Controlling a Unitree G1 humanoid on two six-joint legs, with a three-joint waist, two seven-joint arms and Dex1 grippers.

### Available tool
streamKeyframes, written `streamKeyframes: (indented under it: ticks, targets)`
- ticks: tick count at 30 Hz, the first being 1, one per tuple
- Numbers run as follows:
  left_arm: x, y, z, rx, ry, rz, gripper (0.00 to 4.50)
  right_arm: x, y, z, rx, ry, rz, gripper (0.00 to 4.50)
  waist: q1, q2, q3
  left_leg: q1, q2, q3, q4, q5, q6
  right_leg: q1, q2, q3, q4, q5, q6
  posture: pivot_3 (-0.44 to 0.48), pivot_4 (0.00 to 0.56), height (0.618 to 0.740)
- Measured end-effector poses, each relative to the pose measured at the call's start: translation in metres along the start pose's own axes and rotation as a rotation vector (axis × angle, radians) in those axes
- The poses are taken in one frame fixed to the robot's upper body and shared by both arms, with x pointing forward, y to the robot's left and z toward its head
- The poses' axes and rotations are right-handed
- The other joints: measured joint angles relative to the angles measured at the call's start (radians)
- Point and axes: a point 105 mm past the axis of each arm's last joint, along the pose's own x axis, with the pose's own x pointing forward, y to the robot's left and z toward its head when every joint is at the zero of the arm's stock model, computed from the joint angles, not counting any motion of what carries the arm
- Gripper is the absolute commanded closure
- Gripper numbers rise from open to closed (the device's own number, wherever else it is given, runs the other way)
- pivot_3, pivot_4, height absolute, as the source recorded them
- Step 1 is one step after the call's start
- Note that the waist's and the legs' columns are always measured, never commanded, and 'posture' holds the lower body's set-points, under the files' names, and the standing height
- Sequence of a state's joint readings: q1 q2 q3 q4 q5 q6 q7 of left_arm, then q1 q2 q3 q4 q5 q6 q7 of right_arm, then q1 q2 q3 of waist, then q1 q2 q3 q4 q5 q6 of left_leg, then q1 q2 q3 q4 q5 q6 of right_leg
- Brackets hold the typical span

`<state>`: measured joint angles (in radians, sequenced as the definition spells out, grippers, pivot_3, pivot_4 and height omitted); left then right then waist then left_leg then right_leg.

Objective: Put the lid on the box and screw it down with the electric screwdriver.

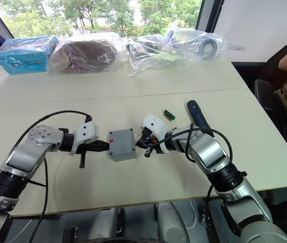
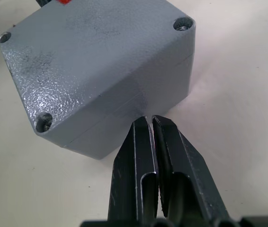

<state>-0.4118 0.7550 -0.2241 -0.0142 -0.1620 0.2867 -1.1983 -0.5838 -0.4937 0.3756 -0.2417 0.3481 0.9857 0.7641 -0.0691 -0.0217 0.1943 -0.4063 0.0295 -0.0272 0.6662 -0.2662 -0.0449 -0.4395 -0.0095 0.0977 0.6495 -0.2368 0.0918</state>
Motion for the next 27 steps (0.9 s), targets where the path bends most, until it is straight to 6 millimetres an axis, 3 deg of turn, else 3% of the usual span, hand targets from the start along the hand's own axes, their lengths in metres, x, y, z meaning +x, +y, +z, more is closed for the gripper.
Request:
streamKeyframes:
  ticks: [6, 10, 12, 15, 16, 19, 27]
  targets:
    - [-0.005, -0.005, 0.007, 0.027, -0.009, -0.026, 4.50, -0.011, -0.005, -0.001, 0.022, -0.049, -0.055, 4.39, 0.001, 0.000, 0.000, -0.001, 0.000, 0.000, 0.000, 0.000, 0.000, 0.000, 0.000, 0.000, 0.000, 0.000, 0.000, 0.000, 0.150, 0.740]
    - [-0.025, -0.007, 0.026, 0.025, -0.062, -0.011, 4.50, -0.045, -0.032, 0.010, 0.056, -0.187, -0.249, 4.39, 0.002, 0.000, 0.000, -0.001, 0.000, 0.000, 0.000, 0.000, 0.000, 0.000, 0.000, 0.000, 0.000, 0.000, 0.000, 0.000, 0.150, 0.740]
    - [-0.036, -0.007, 0.049, 0.036, -0.131, 0.008, 4.50, -0.066, -0.042, 0.015, 0.079, -0.240, -0.326, 3.87, 0.004, 0.000, 0.000, 0.000, 0.000, -0.001, 0.000, 0.000, 0.000, 0.000, 0.000, 0.000, 0.000, 0.000, 0.000, 0.000, 0.150, 0.740]
    - [-0.042, -0.005, 0.074, 0.048, -0.204, 0.022, 4.50, -0.078, -0.048, 0.008, 0.101, -0.241, -0.391, 2.91, 0.003, 0.000, 0.000, 0.001, 0.000, -0.001, 0.000, 0.000, 0.000, 0.002, 0.000, 0.000, 0.000, 0.000, 0.000, 0.000, 0.150, 0.740]
    - [-0.043, -0.004, 0.083, 0.048, -0.228, 0.029, 4.50, -0.080, -0.050, 0.003, 0.118, -0.229, -0.410, 2.29, 0.002, 0.000, 0.000, 0.001, 0.000, -0.001, 0.000, 0.000, 0.000, 0.002, 0.000, 0.000, 0.000, 0.000, 0.000, 0.000, 0.150, 0.740]
    - [-0.043, 0.000, 0.100, 0.070, -0.272, 0.044, 4.50, -0.081, -0.054, -0.010, 0.153, -0.194, -0.445, 1.04, 0.000, 0.000, 0.000, 0.001, 0.000, -0.001, 0.000, 0.000, 0.000, 0.002, 0.000, 0.000, 0.000, 0.000, 0.000, 0.000, 0.150, 0.740]
    - [-0.033, -0.002, 0.103, 0.070, -0.279, 0.035, 4.50, -0.077, -0.066, -0.035, 0.241, -0.137, -0.489, 1.04, 0.000, 0.000, 0.000, 0.001, 0.000, 0.000, 0.000, 0.000, 0.000, 0.002, 0.000, 0.001, 0.000, 0.000, 0.000, 0.000, 0.150, 0.740]
